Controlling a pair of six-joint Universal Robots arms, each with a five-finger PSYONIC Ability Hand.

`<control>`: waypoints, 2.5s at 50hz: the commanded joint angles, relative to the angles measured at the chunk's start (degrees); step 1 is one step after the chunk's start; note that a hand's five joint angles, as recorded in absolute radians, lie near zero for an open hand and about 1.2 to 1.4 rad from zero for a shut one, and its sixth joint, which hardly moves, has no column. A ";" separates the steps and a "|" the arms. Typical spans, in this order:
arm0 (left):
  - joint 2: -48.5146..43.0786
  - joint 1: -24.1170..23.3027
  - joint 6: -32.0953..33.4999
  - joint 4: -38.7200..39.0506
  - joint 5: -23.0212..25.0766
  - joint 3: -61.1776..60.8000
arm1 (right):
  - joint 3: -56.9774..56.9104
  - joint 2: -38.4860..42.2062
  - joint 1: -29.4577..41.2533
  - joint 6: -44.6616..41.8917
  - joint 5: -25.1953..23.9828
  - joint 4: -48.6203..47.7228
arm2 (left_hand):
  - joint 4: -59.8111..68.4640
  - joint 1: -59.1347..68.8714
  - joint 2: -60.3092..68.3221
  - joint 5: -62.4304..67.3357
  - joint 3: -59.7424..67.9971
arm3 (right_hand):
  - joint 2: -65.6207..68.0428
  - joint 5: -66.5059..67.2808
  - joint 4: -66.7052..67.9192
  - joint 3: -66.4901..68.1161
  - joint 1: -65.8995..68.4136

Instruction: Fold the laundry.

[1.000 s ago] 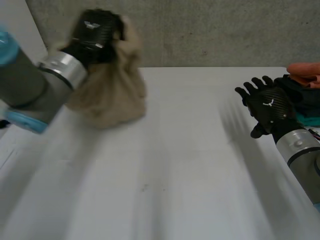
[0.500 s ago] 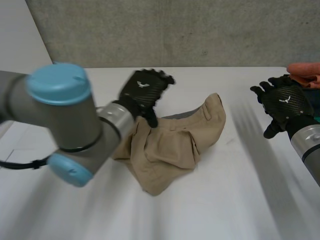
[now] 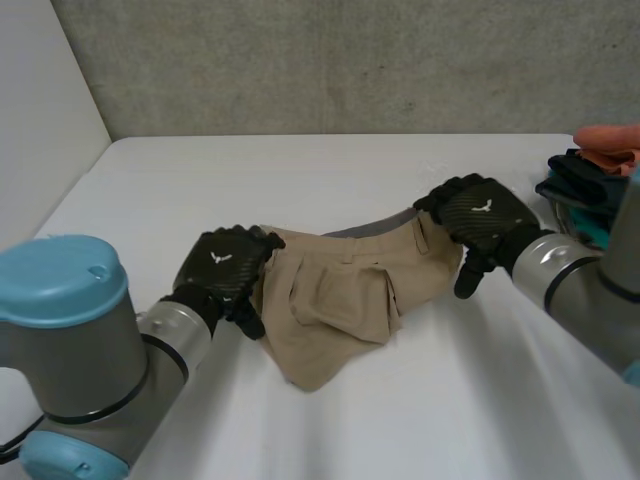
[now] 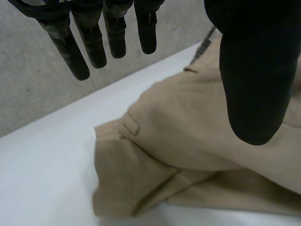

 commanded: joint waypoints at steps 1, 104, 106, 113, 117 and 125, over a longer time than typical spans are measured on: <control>-6.82 -1.02 -1.80 0.58 0.01 3.22 | 0.62 4.84 2.67 -8.09 0.46 -7.34 | 3.58 3.09 3.20 4.15 3.28 | -2.06 -2.70 -2.11 -2.05 -3.00; -7.22 4.33 -4.09 7.70 6.53 7.09 | -23.29 -2.18 6.98 -4.31 2.92 13.58 | 63.63 63.14 63.25 64.20 63.33 | 67.94 67.30 67.89 67.95 67.00; -3.69 4.68 -3.74 7.70 5.46 7.79 | -23.20 -3.58 6.45 -4.40 3.01 13.49 | 63.63 63.14 63.25 64.20 63.33 | 67.94 67.30 67.89 67.95 67.00; 11.25 5.30 -3.03 6.73 4.75 11.93 | -23.12 -11.75 4.08 -4.49 3.18 15.24 | 63.63 63.14 63.25 64.20 63.33 | 67.94 67.30 67.89 67.95 67.00; 17.76 5.39 -2.95 5.15 4.84 12.81 | -22.76 -17.46 1.62 -4.58 3.18 18.49 | 63.63 63.14 63.25 64.20 63.33 | 67.94 67.30 67.89 67.95 67.00; 24.45 5.48 -2.95 -0.38 7.21 17.81 | -23.64 -25.65 -0.41 -4.49 3.27 19.82 | 63.63 63.14 63.25 64.20 63.33 | 67.94 67.30 67.89 67.95 67.00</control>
